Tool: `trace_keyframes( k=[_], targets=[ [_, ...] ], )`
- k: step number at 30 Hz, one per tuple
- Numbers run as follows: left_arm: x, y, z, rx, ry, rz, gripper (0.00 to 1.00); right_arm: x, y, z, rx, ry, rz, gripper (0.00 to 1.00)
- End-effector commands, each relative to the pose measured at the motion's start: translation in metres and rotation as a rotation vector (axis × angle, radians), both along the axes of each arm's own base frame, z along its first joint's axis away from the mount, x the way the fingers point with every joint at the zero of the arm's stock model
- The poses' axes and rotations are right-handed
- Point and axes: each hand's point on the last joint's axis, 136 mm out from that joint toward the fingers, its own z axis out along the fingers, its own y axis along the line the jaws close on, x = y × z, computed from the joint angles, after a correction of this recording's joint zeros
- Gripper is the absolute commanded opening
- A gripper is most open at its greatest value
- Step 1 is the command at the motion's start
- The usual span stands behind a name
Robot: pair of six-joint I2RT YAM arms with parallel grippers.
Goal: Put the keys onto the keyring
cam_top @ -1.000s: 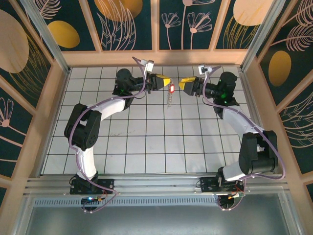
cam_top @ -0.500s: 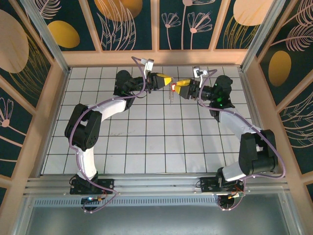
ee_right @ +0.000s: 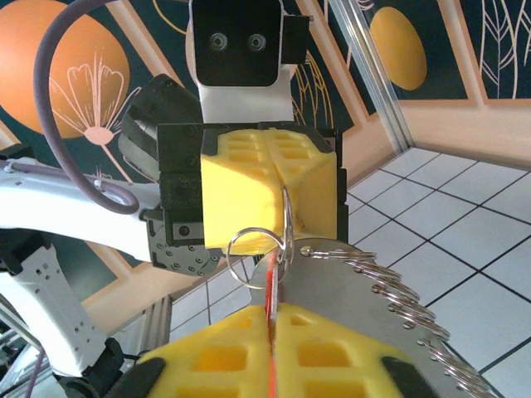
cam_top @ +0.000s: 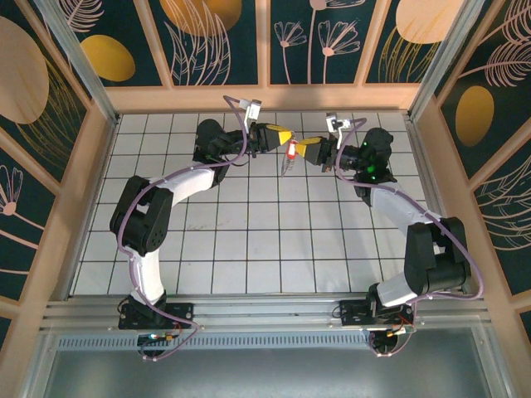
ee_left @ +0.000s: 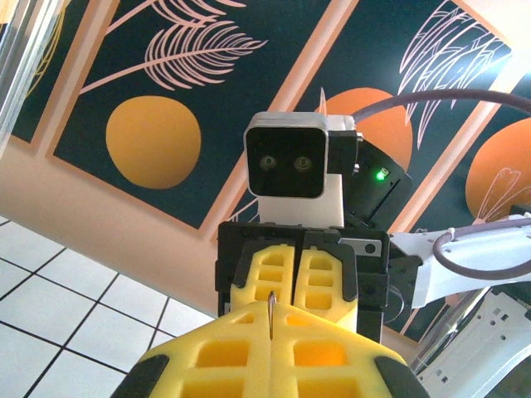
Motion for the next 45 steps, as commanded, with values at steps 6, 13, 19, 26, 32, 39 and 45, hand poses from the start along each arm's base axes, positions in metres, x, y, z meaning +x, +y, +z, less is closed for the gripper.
trace_keyframes(
  k=[6, 13, 19, 26, 32, 39, 45],
  targets=[
    [-0.008, 0.004, 0.033, -0.065, -0.09, 0.014, 0.0, -0.007, 0.003, 0.002, -0.014, -0.04, 0.029, 0.0],
    [-0.009, 0.005, 0.038, -0.069, -0.104, 0.021, 0.0, -0.008, 0.0, -0.01, -0.041, -0.02, 0.017, 0.0],
    [-0.011, 0.006, 0.042, -0.073, -0.113, 0.022, 0.0, -0.008, -0.004, -0.016, -0.047, -0.011, 0.001, 0.0],
    [-0.011, 0.007, 0.042, -0.08, -0.114, 0.024, 0.0, -0.005, 0.0, -0.013, -0.034, -0.003, 0.012, 0.0],
    [-0.013, 0.007, 0.042, -0.084, -0.115, 0.024, 0.0, -0.003, 0.015, -0.009, -0.033, -0.007, 0.046, 0.0],
    [-0.013, 0.007, 0.041, -0.084, -0.113, 0.024, 0.0, -0.001, 0.022, -0.013, -0.048, 0.0, 0.055, 0.0],
    [-0.013, 0.007, 0.043, -0.09, -0.117, 0.028, 0.0, 0.003, 0.02, -0.025, -0.056, 0.025, 0.041, 0.0]
  ],
)
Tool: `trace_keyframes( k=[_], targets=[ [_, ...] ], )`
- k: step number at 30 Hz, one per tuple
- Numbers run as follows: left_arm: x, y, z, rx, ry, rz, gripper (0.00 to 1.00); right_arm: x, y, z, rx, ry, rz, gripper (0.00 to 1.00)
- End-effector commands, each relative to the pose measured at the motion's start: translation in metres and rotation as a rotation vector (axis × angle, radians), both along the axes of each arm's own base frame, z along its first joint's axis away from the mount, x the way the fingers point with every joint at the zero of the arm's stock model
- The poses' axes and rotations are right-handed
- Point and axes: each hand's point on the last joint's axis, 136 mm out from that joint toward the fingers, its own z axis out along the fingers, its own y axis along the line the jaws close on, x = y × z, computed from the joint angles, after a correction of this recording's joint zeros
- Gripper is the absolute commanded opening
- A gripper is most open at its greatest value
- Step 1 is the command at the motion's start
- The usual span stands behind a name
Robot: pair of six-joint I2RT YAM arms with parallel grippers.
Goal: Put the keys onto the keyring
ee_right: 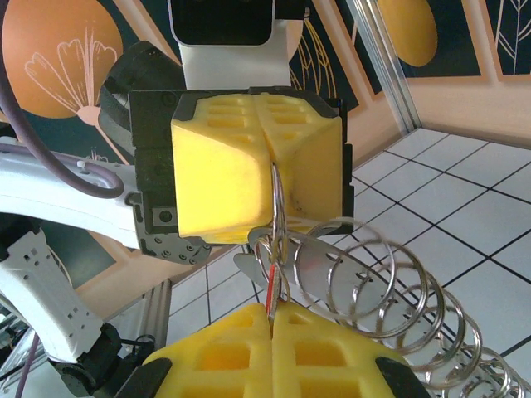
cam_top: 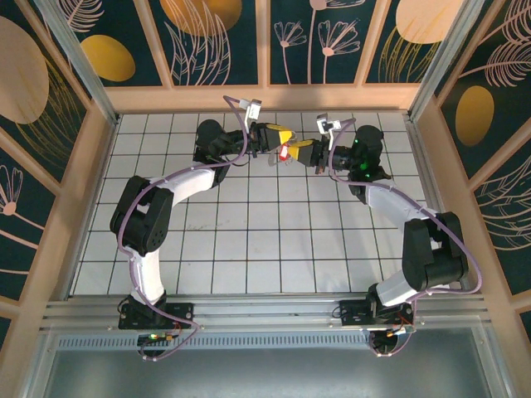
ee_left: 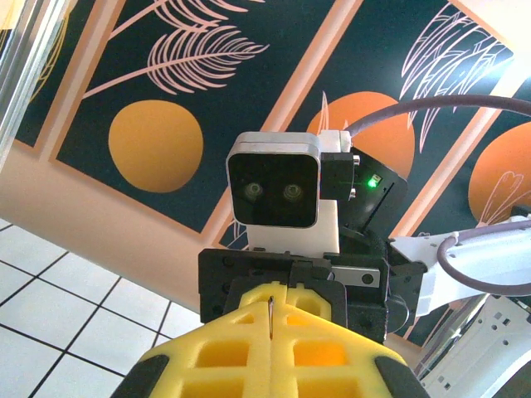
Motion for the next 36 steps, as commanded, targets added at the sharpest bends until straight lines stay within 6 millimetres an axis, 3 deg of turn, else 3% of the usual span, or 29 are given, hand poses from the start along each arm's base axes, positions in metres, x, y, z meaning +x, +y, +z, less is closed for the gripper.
trace_keyframes(
  k=[1, 11, 21, 24, 31, 36],
  targets=[
    [-0.014, 0.008, 0.042, -0.081, -0.115, 0.018, 0.0, 0.003, 0.003, -0.012, -0.013, 0.019, 0.013, 0.0],
    [-0.015, 0.007, 0.039, -0.081, -0.111, 0.018, 0.0, 0.006, 0.015, -0.008, -0.005, 0.024, 0.038, 0.0],
    [-0.014, 0.007, 0.039, -0.085, -0.104, 0.031, 0.0, 0.011, -0.004, -0.011, 0.002, 0.039, -0.044, 0.0],
    [-0.014, 0.007, 0.04, -0.088, -0.104, 0.033, 0.0, 0.01, -0.01, -0.011, 0.008, 0.042, -0.068, 0.12],
    [-0.014, 0.007, 0.041, -0.093, -0.106, 0.035, 0.0, 0.008, -0.016, -0.007, 0.011, 0.036, -0.087, 0.18],
    [-0.013, 0.007, 0.043, -0.096, -0.107, 0.04, 0.0, 0.005, -0.019, -0.007, 0.009, 0.033, -0.099, 0.31]
  ],
)
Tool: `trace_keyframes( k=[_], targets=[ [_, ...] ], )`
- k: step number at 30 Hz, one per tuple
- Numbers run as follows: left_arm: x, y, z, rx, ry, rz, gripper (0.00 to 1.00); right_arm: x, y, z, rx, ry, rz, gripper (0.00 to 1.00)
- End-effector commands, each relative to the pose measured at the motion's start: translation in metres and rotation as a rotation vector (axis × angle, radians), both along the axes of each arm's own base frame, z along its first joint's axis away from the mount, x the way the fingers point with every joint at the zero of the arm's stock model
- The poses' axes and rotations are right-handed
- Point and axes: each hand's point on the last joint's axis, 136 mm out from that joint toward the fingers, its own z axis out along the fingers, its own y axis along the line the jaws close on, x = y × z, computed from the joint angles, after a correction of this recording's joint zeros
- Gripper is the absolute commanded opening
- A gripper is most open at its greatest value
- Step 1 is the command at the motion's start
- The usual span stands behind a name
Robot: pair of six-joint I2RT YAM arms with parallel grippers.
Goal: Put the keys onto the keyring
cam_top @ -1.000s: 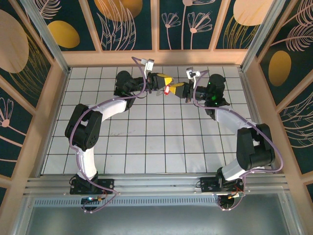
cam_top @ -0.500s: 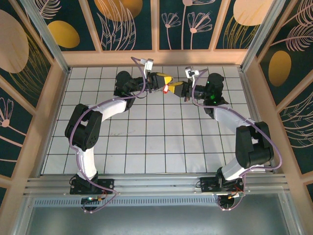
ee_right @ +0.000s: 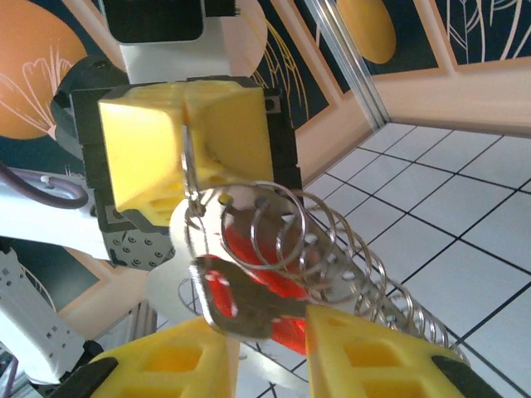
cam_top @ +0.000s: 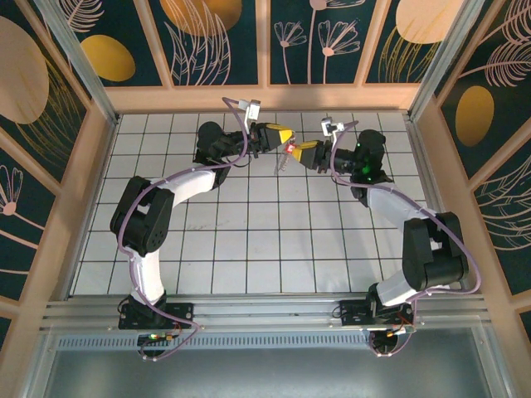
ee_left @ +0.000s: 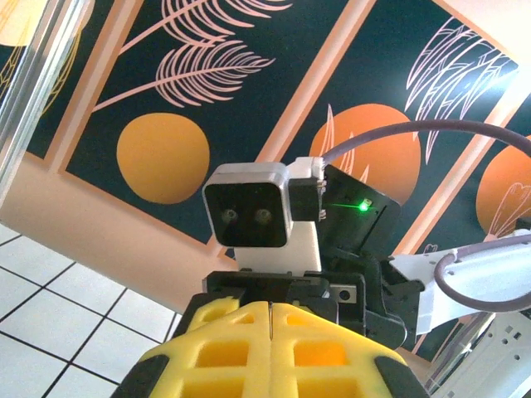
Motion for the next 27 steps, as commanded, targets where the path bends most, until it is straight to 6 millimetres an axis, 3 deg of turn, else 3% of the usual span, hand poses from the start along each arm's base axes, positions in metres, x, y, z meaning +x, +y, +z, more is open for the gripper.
trace_keyframes(
  k=[1, 8, 13, 18, 21, 27],
  targets=[
    [-0.015, 0.008, 0.041, -0.072, -0.105, 0.009, 0.0, -0.006, -0.007, 0.009, 0.005, -0.029, -0.024, 0.32],
    [-0.014, 0.008, 0.043, -0.077, -0.103, 0.017, 0.0, -0.011, -0.024, 0.013, -0.006, -0.043, -0.068, 0.41],
    [-0.016, 0.009, 0.044, -0.076, -0.106, 0.014, 0.0, -0.011, -0.043, 0.02, -0.002, -0.056, -0.129, 0.42],
    [-0.016, 0.009, 0.044, -0.079, -0.105, 0.019, 0.0, -0.007, -0.048, 0.042, 0.061, -0.068, -0.177, 0.46],
    [-0.016, 0.01, 0.045, -0.084, -0.103, 0.027, 0.0, 0.003, -0.054, 0.057, 0.128, -0.059, -0.256, 0.54],
    [-0.013, 0.011, 0.044, -0.093, -0.091, 0.046, 0.0, 0.011, -0.044, 0.079, 0.259, -0.025, -0.282, 0.55]
  ],
)
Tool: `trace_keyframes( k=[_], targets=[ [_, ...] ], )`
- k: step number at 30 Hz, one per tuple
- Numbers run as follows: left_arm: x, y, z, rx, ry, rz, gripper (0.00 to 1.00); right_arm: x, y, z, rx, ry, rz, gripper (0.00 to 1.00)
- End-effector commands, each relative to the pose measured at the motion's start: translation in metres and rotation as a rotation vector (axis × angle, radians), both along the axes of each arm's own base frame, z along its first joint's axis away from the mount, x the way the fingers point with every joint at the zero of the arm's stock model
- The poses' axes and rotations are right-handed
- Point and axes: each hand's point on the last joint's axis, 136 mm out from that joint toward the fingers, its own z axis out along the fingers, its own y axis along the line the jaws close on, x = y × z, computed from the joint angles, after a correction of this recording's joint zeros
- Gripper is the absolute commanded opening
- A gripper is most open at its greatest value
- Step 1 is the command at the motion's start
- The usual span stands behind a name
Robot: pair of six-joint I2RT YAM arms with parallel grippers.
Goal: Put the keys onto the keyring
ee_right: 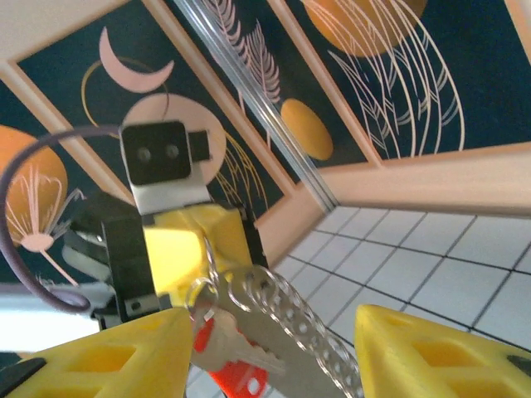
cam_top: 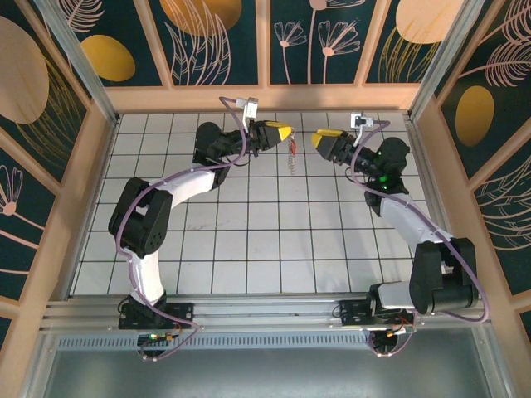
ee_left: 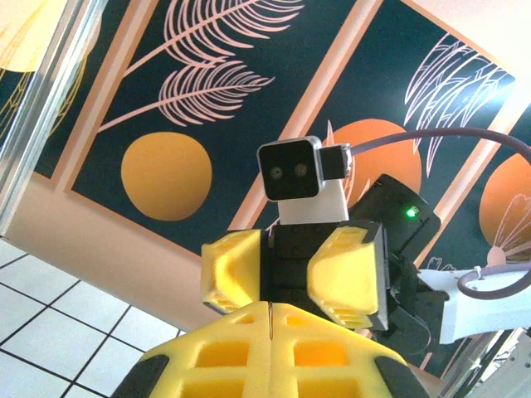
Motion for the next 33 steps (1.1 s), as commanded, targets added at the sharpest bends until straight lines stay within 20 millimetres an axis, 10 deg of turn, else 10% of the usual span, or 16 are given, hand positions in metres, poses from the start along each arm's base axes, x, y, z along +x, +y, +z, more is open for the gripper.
trace_keyframes(
  k=[1, 33],
  targets=[
    [-0.014, 0.008, 0.032, -0.065, -0.074, 0.015, 0.0, 0.005, 0.005, 0.024, 0.115, -0.018, -0.032, 0.55],
    [-0.012, 0.008, 0.026, -0.073, -0.049, 0.026, 0.0, 0.006, 0.048, 0.023, 0.182, -0.011, 0.061, 0.44]
  ],
)
